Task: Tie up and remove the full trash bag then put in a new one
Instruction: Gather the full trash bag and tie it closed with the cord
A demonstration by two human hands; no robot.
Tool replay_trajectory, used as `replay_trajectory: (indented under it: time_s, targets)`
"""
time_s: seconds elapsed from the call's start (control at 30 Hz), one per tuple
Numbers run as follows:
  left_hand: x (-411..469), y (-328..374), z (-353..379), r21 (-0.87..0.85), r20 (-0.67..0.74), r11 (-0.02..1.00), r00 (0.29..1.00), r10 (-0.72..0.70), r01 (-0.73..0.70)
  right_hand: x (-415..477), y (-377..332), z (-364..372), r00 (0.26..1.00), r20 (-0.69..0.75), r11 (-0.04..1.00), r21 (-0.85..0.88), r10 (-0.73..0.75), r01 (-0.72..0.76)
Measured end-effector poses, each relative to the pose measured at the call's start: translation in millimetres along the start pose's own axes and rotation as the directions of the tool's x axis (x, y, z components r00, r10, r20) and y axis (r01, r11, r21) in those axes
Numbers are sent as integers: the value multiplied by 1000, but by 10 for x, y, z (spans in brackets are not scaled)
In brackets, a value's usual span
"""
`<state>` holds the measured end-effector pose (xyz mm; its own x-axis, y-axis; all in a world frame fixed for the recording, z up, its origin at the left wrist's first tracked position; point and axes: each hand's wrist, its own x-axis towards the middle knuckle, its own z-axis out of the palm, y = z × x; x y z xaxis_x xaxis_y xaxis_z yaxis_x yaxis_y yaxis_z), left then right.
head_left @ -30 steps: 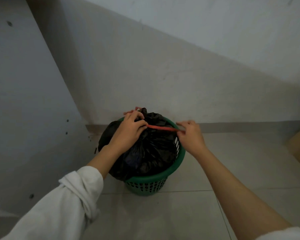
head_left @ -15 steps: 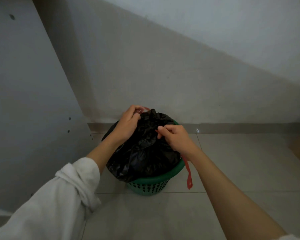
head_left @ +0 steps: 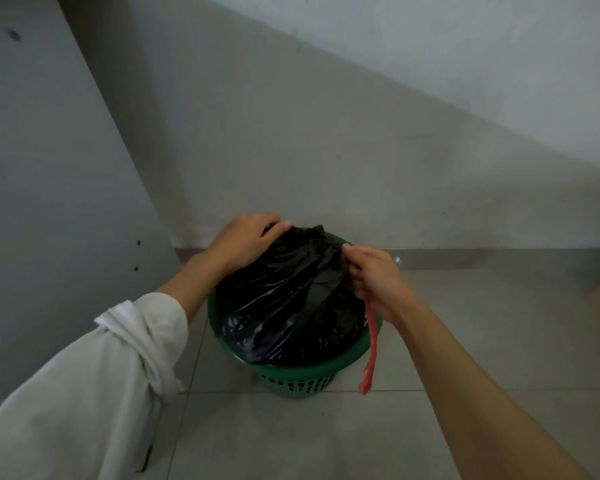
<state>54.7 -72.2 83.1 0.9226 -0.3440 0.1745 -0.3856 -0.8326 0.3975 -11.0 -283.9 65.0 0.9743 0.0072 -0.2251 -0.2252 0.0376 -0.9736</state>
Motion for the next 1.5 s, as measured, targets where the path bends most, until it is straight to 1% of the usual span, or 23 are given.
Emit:
replay_trajectory:
  time_s: [0.1, 0.2, 0.33, 0.47, 0.57, 0.63, 0.7, 0.73, 0.8, 0.87, 0.9, 0.97, 1.03, 1.07, 1.13, 1.2, 1.27, 1.33, 1.37, 1.4, 1.43, 1.47, 1.5]
  targets:
    - [-169, 64, -48, -75, -57, 996, 997, -52, 48, 48, -95, 168, 995, -65, 987, 148, 78, -67]
    - [-345, 176, -30, -108, -137, 992, 987, -84, 69, 47, -181, 310, 996, -64, 981, 191, 54, -41]
    - [-525, 270, 15, 32, -38, 995, 995, -91, 93, -7, -215, 308, 993, -111, 993, 109, -42, 54]
    - [-521, 359, 186, 166, -91, 986, 996, 15, 0, -59, -237, 258, 989, -67, 991, 5, -134, 135]
    - [-486, 407, 277, 49, -102, 996, 992, 75, -71, -31, -203, 229, 978, -11, 977, -54, -208, 207]
    - [-460, 380, 268, -93, -77, 989, 991, 106, -113, -7, -144, 209, 964, 58, 943, -201, -258, 265]
    - [-443, 332, 225, -266, -46, 959, 995, 88, -97, 10, -103, 198, 947, 141, 864, -388, -290, 322]
    - [-449, 306, 198, -365, -14, 929, 998, 60, -61, 13, -94, 198, 934, 189, 793, -494, -303, 357]
    - [-478, 251, 148, -543, 62, 840, 998, 19, 18, 40, -64, 217, 894, 303, 559, -701, -330, 443]
    - [-504, 187, 118, -642, 103, 764, 995, 1, 66, 103, -33, 256, 863, 354, 365, -798, -359, 479]
    - [-508, 152, 116, -690, 91, 718, 995, -32, 86, 143, -31, 271, 850, 355, 318, -814, -389, 486]
    - [-505, 100, 110, -808, 28, 578, 987, -161, 118, 208, -51, 290, 832, 342, 291, -821, -436, 490]
    - [-499, 77, 103, -874, 12, 465, 963, -271, 142, 259, -42, 299, 838, 344, 301, -819, -424, 488]
    - [-497, 80, 106, -894, 30, 422, 959, -282, 152, 281, -23, 292, 852, 342, 342, -807, -395, 482]
    - [-487, 106, 109, -932, 87, 318, 959, -268, 173, 293, 16, 265, 897, 331, 508, -740, -295, 440]
    - [-460, 125, 115, -947, 112, 263, 955, -273, 186, 236, 14, 263, 925, 325, 674, -641, -197, 368]
    - [-431, 140, 151, -952, 109, 244, 948, -299, 187, 159, 12, 295, 938, 307, 725, -607, -162, 324]
    - [-410, 171, 202, -943, 73, 279, 930, -359, 182, 133, 58, 342, 941, 278, 729, -602, -193, 327]
    - [-415, 184, 233, -914, 13, 368, 917, -399, 173, 142, 90, 360, 941, 272, 752, -573, -201, 326]
    - [-439, 202, 257, -843, -92, 517, 907, -412, 149, 159, 117, 368, 945, 259, 784, -536, -201, 314]
    - [-483, 231, 271, -721, -224, 685, 901, -372, 104, 181, 140, 366, 952, 232, 813, -503, -201, 294]
    - [-542, 260, 283, -568, -352, 823, 894, -277, 32, 204, 151, 353, 962, 187, 837, -479, -197, 265]
    - [-604, 274, 303, -415, -436, 908, 888, -146, -54, 228, 151, 333, 970, 143, 856, -457, -196, 240]
